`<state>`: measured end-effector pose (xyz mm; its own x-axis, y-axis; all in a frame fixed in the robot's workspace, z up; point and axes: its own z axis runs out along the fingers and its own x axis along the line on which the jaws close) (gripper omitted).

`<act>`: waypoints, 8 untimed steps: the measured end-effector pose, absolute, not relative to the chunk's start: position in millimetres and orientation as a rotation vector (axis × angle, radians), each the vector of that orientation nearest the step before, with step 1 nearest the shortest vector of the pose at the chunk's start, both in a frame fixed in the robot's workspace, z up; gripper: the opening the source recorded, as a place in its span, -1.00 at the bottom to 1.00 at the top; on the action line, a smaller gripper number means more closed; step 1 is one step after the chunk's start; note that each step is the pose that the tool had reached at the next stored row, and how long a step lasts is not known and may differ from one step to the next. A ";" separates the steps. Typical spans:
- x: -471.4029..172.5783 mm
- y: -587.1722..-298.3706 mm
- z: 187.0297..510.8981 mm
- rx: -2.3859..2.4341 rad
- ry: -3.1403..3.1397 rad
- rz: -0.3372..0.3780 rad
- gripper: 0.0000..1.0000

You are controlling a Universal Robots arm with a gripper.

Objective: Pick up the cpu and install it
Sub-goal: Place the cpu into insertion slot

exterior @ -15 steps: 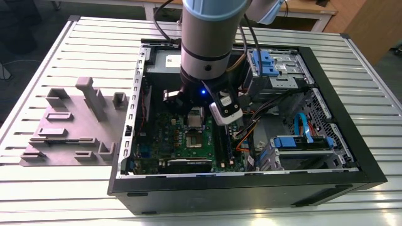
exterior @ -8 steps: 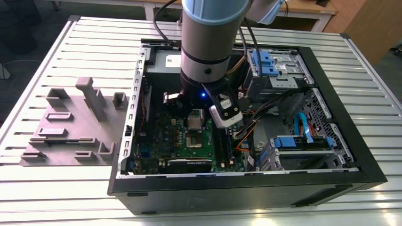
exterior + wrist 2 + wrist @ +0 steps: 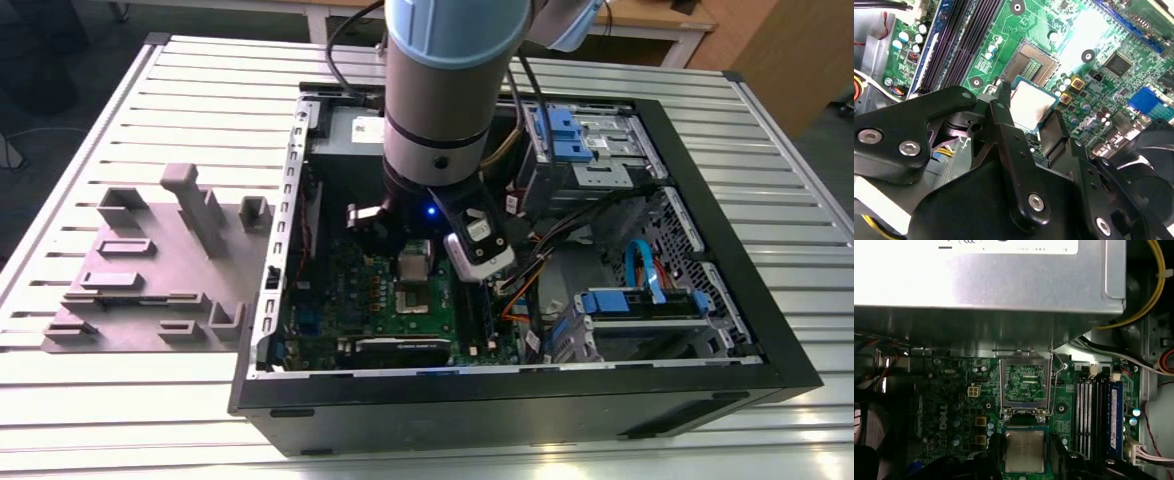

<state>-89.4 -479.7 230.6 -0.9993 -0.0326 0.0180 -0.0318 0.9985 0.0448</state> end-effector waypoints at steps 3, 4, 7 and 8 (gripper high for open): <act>-89.2 -481.1 228.4 0.049 -3.122 -0.069 -0.06; -89.2 -481.3 227.7 0.049 -3.122 -0.070 -0.06; -89.1 -481.4 227.5 0.049 -3.122 -0.069 -0.06; -89.1 -481.4 227.4 0.049 -3.122 -0.069 -0.06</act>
